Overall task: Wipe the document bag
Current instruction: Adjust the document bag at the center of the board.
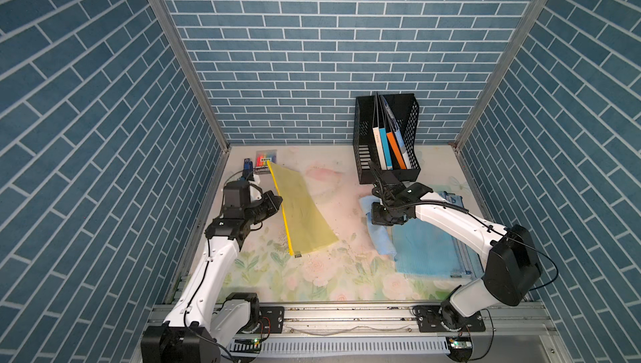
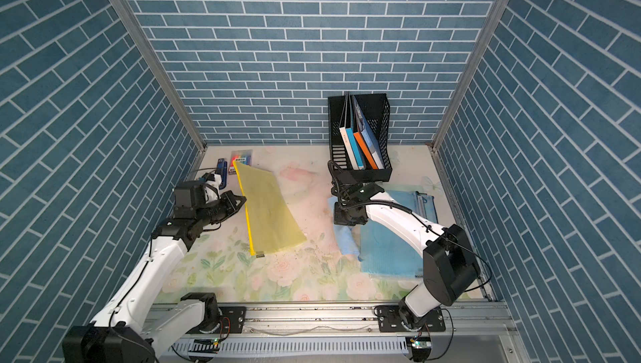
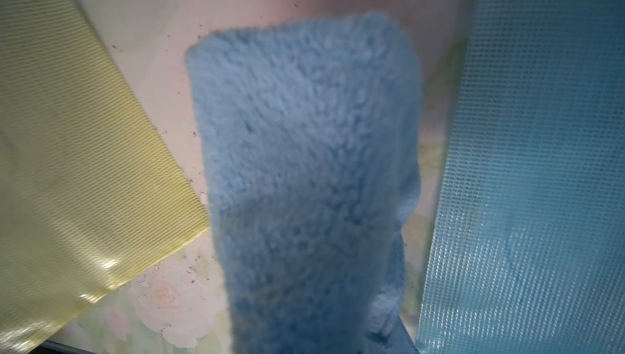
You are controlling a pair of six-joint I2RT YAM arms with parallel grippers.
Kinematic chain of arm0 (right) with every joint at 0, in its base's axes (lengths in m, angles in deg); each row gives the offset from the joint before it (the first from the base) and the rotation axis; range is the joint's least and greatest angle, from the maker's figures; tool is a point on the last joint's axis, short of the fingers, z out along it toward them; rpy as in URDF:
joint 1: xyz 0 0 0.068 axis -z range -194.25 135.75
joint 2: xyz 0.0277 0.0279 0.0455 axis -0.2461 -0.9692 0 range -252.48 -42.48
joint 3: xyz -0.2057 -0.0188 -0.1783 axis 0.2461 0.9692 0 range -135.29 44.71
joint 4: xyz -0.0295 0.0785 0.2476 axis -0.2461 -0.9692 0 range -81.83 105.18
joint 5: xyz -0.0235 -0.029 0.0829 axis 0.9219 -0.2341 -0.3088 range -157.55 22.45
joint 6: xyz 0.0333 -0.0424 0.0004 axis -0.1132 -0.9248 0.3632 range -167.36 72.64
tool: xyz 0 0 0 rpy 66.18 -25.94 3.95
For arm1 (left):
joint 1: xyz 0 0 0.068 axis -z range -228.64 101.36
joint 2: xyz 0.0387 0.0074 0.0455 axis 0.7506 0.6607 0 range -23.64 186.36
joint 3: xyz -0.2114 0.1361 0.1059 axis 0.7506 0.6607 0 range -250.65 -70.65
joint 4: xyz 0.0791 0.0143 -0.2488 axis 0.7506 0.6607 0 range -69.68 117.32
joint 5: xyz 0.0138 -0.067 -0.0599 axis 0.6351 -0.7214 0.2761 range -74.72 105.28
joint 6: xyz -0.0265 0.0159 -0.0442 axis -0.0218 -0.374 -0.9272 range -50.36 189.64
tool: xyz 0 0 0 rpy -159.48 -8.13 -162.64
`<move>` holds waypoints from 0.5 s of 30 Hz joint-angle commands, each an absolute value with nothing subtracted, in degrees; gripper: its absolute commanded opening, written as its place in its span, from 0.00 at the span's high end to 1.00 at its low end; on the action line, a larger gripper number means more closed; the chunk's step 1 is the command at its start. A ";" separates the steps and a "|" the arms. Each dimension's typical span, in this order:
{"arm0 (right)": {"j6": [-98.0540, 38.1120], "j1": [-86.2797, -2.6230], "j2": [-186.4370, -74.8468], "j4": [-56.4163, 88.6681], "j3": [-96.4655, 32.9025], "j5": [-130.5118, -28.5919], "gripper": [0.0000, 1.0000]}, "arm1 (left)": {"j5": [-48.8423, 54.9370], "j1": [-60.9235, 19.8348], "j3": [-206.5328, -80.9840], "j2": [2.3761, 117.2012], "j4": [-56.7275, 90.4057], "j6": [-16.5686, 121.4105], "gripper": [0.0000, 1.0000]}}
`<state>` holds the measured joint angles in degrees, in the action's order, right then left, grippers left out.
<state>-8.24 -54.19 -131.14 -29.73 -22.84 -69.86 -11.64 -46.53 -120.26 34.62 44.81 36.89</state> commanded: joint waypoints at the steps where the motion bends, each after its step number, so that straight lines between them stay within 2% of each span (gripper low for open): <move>1: -8.86 -54.37 -131.45 -30.67 -21.92 -71.30 1.00 | -11.71 -46.75 -128.28 35.85 61.46 45.83 1.00; 5: -8.62 -54.42 -132.31 -29.15 -21.83 -72.30 1.00 | -11.78 -45.62 -137.57 39.23 66.30 46.41 1.00; 10: -8.42 -54.45 -132.48 -27.94 -21.72 -74.31 1.00 | -5.23 -39.96 -148.12 45.89 71.43 48.93 1.00; 15: -8.08 -54.49 -132.04 -27.54 -21.24 -74.75 1.00 | 9.56 -38.80 -159.75 49.52 79.51 53.63 1.00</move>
<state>-8.24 -54.26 -131.97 -27.81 -22.01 -73.90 -0.89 -38.99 -155.58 49.72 72.68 49.43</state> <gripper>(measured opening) 0.070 0.050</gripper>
